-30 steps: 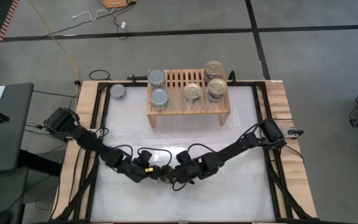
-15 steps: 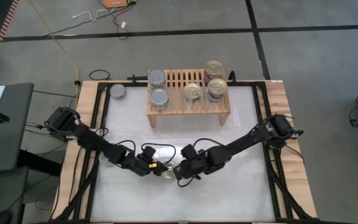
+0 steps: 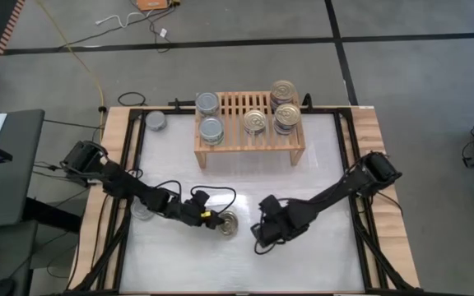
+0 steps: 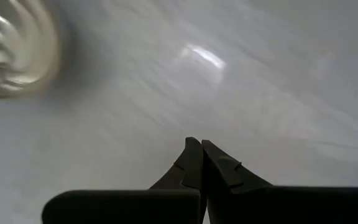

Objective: Stack canned seafood by type on shelf
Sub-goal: Stack the blue-pink tuna can on top of the other blue-pink tuna can on the shelf

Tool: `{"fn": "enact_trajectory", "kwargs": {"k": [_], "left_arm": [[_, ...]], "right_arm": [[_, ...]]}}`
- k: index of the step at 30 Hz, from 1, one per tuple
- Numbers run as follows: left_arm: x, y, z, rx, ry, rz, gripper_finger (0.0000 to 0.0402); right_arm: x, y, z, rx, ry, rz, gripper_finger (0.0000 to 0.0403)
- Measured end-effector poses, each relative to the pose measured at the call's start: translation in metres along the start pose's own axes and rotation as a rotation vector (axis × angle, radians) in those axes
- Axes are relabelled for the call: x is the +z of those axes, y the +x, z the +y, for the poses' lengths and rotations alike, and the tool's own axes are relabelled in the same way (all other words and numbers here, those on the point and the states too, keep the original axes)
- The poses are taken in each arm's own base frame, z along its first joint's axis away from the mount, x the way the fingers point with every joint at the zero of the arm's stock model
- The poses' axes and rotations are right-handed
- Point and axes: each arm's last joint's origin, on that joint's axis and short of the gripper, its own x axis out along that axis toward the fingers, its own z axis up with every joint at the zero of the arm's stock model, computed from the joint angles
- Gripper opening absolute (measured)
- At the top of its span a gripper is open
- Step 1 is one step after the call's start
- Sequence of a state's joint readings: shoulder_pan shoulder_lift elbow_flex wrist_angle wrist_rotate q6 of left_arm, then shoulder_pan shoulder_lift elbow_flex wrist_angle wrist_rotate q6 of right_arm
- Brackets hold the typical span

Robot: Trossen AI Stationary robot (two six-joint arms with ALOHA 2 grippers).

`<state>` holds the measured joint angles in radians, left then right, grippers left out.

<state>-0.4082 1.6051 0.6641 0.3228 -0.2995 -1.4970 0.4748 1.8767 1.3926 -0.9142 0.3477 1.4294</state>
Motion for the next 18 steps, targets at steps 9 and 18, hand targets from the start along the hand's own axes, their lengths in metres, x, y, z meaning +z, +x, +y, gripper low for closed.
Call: {"fn": "enact_trajectory", "kwargs": {"k": [9, 18], "left_arm": [[0.021, -0.01, -0.02, -0.145, -0.039, -0.026, 0.0191], [0.061, -0.034, -0.065, -0.337, -0.007, -0.156, 0.0192]], "right_arm": [[-0.038, -0.011, -0.016, -0.146, 0.0, 0.014, 0.0025], [-0.058, -0.002, -0.019, -0.101, 0.029, 0.015, 0.0025]]}}
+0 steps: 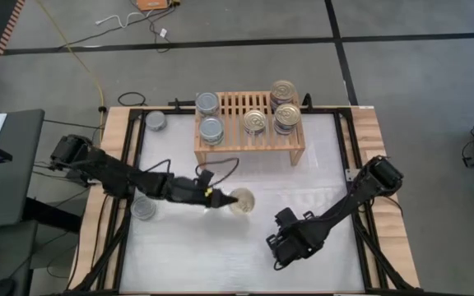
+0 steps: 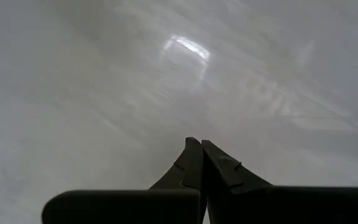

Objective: Stack canned seafood by type on shelf
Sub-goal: Stack the blue-pink tuna can on top of the other blue-pink tuna can on the shelf

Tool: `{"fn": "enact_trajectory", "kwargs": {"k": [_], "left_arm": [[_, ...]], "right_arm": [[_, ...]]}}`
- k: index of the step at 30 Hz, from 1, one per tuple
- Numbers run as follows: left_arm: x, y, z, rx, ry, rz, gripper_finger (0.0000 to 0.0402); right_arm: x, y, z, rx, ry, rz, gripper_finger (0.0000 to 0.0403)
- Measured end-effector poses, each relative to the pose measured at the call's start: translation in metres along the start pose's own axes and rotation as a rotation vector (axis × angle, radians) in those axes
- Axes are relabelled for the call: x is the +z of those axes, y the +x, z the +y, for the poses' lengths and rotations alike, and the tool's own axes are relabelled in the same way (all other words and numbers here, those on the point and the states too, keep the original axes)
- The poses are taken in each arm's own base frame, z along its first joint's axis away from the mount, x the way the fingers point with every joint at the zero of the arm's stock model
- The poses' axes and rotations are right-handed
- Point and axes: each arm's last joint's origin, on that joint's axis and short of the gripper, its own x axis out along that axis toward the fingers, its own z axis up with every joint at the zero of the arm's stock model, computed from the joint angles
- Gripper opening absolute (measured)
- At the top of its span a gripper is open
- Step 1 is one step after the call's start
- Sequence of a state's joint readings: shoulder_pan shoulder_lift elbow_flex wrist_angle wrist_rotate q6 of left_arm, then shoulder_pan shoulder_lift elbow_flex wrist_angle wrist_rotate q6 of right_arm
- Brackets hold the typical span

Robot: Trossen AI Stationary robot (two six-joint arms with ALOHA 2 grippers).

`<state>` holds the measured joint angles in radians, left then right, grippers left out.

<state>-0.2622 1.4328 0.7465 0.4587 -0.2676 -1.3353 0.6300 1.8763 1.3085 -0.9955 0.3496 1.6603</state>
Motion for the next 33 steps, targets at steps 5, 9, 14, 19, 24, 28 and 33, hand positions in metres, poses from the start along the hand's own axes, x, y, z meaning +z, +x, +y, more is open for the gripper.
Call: {"fn": "enact_trajectory", "kwargs": {"k": [5, 9, 14, 19, 24, 28, 33], "left_arm": [[0.037, 0.006, -0.049, -0.093, 0.119, -0.113, 0.0192], [0.076, 0.008, -0.088, -0.023, 0.24, -0.141, 0.0192], [0.139, -0.009, -0.128, 0.117, 0.337, -0.218, 0.0192], [0.204, -0.035, -0.143, 0.109, 0.366, -0.257, 0.0192], [0.25, -0.031, -0.123, 0.076, 0.325, -0.167, 0.0192], [0.276, -0.013, -0.103, 0.057, 0.3, -0.065, 0.0192], [0.291, 0.0, -0.091, 0.048, 0.312, 0.02, 0.0192]], "right_arm": [[-0.003, 0.009, 0.0, 0.036, -0.052, 0.003, 0.0025], [-0.003, 0.009, 0.0, 0.035, -0.128, 0.001, 0.0025], [0.001, 0.01, 0.0, 0.027, -0.13, -0.026, 0.0025], [0.007, 0.012, -0.004, -0.02, -0.129, -0.053, 0.0025], [0.021, 0.013, -0.008, -0.052, -0.092, -0.053, 0.0025], [0.037, 0.013, -0.012, -0.088, -0.056, -0.053, 0.0025], [0.049, 0.015, -0.014, -0.095, -0.016, -0.052, 0.0025]]}}
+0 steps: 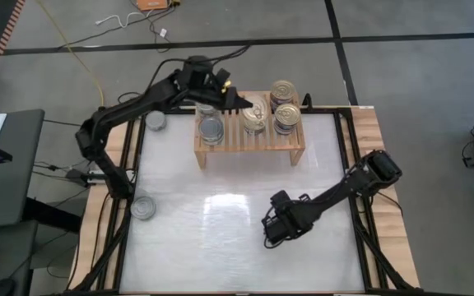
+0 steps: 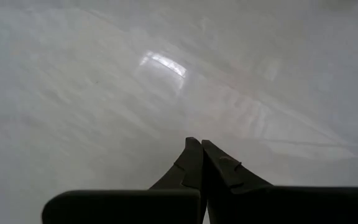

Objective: Stack canned seafood by type on shelf
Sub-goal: Stack the blue-pink tuna can on top of the other blue-pink tuna can on the shelf

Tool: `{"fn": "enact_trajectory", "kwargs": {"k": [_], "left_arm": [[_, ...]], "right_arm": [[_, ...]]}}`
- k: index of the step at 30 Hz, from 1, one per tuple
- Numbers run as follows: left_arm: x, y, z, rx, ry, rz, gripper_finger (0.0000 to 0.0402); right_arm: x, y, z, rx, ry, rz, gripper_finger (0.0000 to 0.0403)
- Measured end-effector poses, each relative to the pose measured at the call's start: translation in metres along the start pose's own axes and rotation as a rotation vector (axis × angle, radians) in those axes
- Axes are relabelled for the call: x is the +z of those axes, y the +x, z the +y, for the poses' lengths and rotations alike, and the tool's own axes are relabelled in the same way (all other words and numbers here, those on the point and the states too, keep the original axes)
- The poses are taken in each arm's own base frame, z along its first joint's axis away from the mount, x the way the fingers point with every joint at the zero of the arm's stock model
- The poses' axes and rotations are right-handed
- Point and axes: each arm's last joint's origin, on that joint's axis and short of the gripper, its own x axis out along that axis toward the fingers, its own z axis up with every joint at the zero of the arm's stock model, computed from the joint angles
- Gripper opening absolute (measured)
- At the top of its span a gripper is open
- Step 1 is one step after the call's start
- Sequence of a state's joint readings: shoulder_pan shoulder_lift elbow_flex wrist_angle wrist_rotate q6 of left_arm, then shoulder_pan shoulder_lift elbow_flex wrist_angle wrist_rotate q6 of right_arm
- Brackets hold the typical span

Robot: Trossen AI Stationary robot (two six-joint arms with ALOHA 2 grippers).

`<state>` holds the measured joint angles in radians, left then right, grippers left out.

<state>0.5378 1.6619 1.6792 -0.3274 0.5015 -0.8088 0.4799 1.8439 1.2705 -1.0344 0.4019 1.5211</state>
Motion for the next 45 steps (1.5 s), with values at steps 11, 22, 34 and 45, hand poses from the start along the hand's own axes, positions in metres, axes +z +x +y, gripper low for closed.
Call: {"fn": "enact_trajectory", "kwargs": {"k": [11, 22, 34, 45], "left_arm": [[-0.006, 0.032, 0.041, 0.057, -0.028, 0.147, 0.0192], [-0.003, 0.034, 0.049, 0.093, 0.027, 0.123, 0.0192], [-0.007, 0.041, 0.056, 0.136, 0.02, 0.104, 0.0192], [-0.008, 0.041, 0.056, 0.147, -0.054, 0.1, 0.0192]], "right_arm": [[0.01, 0.004, 0.001, 0.006, 0.091, 0.007, 0.0025], [0.011, 0.005, 0.002, 0.014, 0.133, 0.009, 0.0025], [0.011, 0.005, 0.003, 0.023, 0.136, 0.009, 0.0025], [0.011, 0.005, 0.001, 0.007, 0.129, 0.01, 0.0028]]}}
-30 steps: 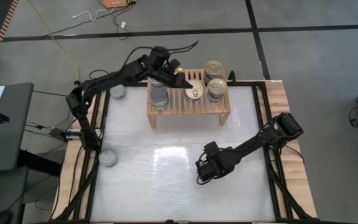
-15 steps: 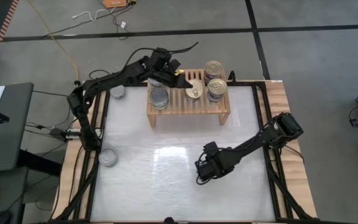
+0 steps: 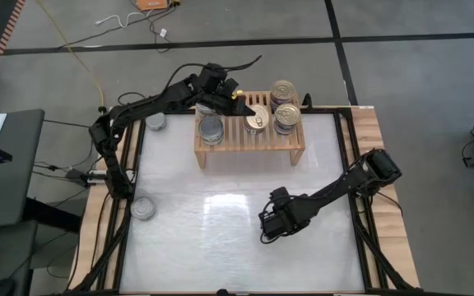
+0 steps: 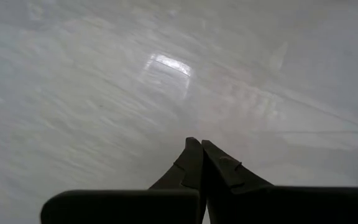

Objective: Stack canned seafood by type on shelf
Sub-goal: Stack the blue-pink tuna can on top of the other blue-pink tuna can on the shelf

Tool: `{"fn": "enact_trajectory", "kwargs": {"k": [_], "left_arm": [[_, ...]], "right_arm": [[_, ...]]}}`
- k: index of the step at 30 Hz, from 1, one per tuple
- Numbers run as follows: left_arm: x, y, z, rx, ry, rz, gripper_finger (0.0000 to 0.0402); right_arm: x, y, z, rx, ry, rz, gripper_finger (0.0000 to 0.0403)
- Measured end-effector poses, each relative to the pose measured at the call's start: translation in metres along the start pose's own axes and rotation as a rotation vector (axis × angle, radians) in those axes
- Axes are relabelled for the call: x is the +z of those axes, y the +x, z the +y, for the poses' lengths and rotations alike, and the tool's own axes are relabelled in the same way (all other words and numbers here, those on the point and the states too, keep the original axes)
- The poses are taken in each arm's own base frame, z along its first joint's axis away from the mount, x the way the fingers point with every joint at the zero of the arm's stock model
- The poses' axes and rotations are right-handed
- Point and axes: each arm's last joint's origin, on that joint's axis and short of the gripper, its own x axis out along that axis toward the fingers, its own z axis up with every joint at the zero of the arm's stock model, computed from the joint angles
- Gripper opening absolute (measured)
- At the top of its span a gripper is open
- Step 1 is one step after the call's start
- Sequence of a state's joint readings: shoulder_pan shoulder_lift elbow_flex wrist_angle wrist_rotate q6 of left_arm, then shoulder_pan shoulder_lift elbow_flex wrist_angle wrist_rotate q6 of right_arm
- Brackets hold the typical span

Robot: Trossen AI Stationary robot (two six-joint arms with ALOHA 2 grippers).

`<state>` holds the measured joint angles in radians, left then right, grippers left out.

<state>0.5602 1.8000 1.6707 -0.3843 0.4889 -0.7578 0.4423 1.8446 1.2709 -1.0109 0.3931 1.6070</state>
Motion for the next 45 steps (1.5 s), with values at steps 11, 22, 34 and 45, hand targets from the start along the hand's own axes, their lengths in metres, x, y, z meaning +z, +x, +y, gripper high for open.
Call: {"fn": "enact_trajectory", "kwargs": {"k": [11, 22, 34, 45], "left_arm": [[0.0002, 0.0001, 0.0001, 0.011, -0.001, -0.011, 0.021], [-0.0001, 0.0009, 0.0013, 0.016, 0.035, -0.009, 0.0313], [-0.0016, 0.0021, -0.0005, 0.013, 0.158, -0.007, 0.0321], [0.0017, 0.0024, -0.0043, -0.006, 0.19, -0.051, 0.0321]], "right_arm": [[0.0, 0.0, 0.0002, 0.002, 0.001, 0.0, 0.0028], [-0.0001, 0.0001, 0.0009, 0.008, 0.003, 0.0, 0.0028], [-0.0001, 0.0002, 0.0013, 0.011, 0.004, 0.0, 0.0028], [-0.0001, 0.0002, 0.0017, 0.016, 0.006, 0.001, 0.0028]]}}
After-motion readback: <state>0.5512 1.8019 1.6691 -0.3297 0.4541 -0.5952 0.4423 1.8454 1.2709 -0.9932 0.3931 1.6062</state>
